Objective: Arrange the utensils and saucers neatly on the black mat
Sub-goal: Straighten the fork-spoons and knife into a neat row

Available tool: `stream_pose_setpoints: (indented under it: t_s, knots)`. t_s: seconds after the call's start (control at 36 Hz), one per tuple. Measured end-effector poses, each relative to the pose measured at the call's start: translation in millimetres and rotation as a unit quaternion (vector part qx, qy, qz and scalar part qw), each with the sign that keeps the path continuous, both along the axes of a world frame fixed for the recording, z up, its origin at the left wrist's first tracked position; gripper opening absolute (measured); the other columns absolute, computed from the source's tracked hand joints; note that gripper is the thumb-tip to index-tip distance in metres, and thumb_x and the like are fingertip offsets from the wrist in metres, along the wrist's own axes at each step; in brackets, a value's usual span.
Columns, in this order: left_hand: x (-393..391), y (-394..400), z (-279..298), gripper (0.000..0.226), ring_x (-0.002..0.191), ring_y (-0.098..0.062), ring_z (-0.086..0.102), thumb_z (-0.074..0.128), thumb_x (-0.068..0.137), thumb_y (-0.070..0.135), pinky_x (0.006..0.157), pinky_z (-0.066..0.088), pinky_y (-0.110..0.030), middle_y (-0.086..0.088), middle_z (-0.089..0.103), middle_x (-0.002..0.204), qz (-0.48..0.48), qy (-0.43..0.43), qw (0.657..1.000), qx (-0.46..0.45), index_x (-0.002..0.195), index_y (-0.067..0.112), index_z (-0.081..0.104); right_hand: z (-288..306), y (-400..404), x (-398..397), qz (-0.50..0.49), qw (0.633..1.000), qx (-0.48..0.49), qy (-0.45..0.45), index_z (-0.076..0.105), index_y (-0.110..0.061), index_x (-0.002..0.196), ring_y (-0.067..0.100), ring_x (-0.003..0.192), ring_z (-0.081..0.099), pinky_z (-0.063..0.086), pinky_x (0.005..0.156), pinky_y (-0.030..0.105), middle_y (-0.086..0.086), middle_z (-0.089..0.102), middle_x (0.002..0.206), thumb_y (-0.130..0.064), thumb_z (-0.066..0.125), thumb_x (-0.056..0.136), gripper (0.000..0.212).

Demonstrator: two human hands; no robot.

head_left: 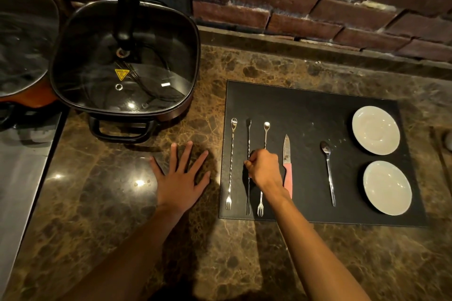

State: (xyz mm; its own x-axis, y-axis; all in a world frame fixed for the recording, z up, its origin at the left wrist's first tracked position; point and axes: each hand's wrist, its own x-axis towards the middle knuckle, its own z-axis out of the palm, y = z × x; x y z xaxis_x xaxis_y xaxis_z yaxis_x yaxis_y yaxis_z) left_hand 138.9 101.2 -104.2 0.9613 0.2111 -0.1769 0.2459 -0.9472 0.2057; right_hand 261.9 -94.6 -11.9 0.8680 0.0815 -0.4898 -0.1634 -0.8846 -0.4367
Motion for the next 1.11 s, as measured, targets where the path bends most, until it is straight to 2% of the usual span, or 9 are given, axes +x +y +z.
stream_pose_setpoints:
  t_s: [0.14, 0.28, 0.39, 0.61, 0.81, 0.89, 0.94, 1.0, 1.11]
  knots:
    - [-0.8, -0.3, -1.5, 0.060, 0.160, -0.032, 0.005, 0.012, 0.100, 0.070, 0.113, 0.005, -0.081, 0.007, 0.009, 0.173, 0.000, -0.007, 1.000, 0.000, 0.158, 0.055, 0.011, 0.6, -0.3, -4.2, 0.005, 1.000, -0.007, -0.021, 0.067, -0.003, 0.090, 0.036, 0.088, 0.066, 0.053, 0.075, 0.036, 0.019, 0.069, 0.094, -0.019, 0.063, 0.092, 0.016]
    - [-0.7, 0.0, -2.1, 0.060, 0.160, -0.032, 0.005, 0.012, 0.100, 0.071, 0.113, 0.005, -0.081, 0.007, 0.008, 0.173, 0.002, -0.007, 1.000, -0.002, 0.158, 0.055, 0.010, 1.0, 1.4, -9.7, 0.017, 0.999, -0.007, -0.037, 0.066, -0.001, 0.092, 0.037, 0.089, 0.067, 0.056, 0.077, 0.043, 0.021, 0.069, 0.096, -0.011, 0.055, 0.093, 0.014]
    - [0.0, -0.1, -0.5, 0.060, 0.160, -0.033, 0.006, 0.010, 0.100, 0.070, 0.112, 0.006, -0.081, 0.006, 0.011, 0.173, 0.001, -0.004, 1.000, -0.001, 0.158, 0.054, 0.014, -0.5, 2.4, -11.5, 0.017, 0.999, -0.006, -0.039, 0.065, 0.000, 0.088, 0.039, 0.087, 0.066, 0.054, 0.072, 0.041, 0.022, 0.069, 0.093, -0.008, 0.052, 0.092, 0.016]
    - [-0.2, -0.7, -0.1, 0.060, 0.160, -0.032, 0.004, 0.011, 0.099, 0.071, 0.113, 0.006, -0.081, 0.007, 0.009, 0.173, 0.003, -0.006, 1.000, -0.002, 0.157, 0.055, 0.013, -5.3, 1.4, -10.0, 0.003, 0.999, 0.002, -0.044, 0.067, -0.001, 0.093, 0.035, 0.087, 0.067, 0.056, 0.074, 0.040, 0.019, 0.069, 0.095, -0.010, 0.054, 0.093, 0.015]
    - [-1.1, -0.9, -0.5, 0.060, 0.160, -0.032, 0.004, 0.014, 0.100, 0.070, 0.113, 0.005, -0.081, 0.008, 0.007, 0.173, 0.004, -0.001, 1.000, 0.007, 0.158, 0.055, 0.013, -6.2, -8.8, -11.3, -0.013, 0.997, 0.015, -0.070, 0.062, -0.007, 0.087, 0.031, 0.078, 0.066, 0.055, 0.072, 0.040, 0.013, 0.070, 0.082, -0.023, 0.063, 0.092, 0.017]
    - [-1.2, -2.0, 1.0, 0.060, 0.160, -0.032, 0.005, 0.016, 0.100, 0.069, 0.113, 0.006, -0.081, 0.007, 0.009, 0.173, 0.005, -0.005, 1.000, 0.004, 0.158, 0.054, 0.014, -7.7, -23.9, -15.6, -0.038, 0.993, -0.007, -0.110, 0.059, -0.008, 0.098, 0.029, 0.087, 0.064, 0.052, 0.077, 0.035, 0.011, 0.067, 0.095, -0.023, 0.066, 0.091, 0.018]
    - [-1.2, -2.2, 2.0, 0.060, 0.160, -0.032, 0.006, 0.018, 0.100, 0.069, 0.113, 0.006, -0.081, 0.006, 0.010, 0.173, 0.005, -0.010, 1.000, 0.002, 0.158, 0.054, 0.015, -10.8, -33.5, -20.7, -0.041, 0.992, -0.024, -0.115, 0.057, -0.005, 0.108, 0.030, 0.100, 0.059, 0.050, 0.088, 0.037, 0.013, 0.062, 0.108, -0.022, 0.067, 0.090, 0.026]
    - [-1.1, -2.0, 2.4, 0.060, 0.160, -0.032, 0.007, 0.020, 0.099, 0.068, 0.113, 0.007, -0.081, 0.006, 0.011, 0.173, 0.004, -0.011, 1.000, 0.001, 0.158, 0.053, 0.016, -14.0, -39.5, -26.3, -0.045, 0.993, -0.024, -0.105, 0.057, -0.004, 0.112, 0.030, 0.103, 0.057, 0.048, 0.092, 0.035, 0.013, 0.059, 0.112, -0.020, 0.067, 0.089, 0.030]
    - [-0.6, -1.4, 1.0, 0.061, 0.160, -0.032, 0.006, 0.019, 0.099, 0.069, 0.113, 0.007, -0.081, 0.006, 0.011, 0.173, 0.004, -0.011, 1.000, 0.002, 0.158, 0.053, 0.015, -17.1, -43.0, -29.9, -0.041, 0.995, -0.012, -0.086, 0.062, -0.007, 0.105, 0.026, 0.091, 0.063, 0.049, 0.081, 0.029, 0.009, 0.065, 0.097, -0.017, 0.066, 0.091, 0.018]
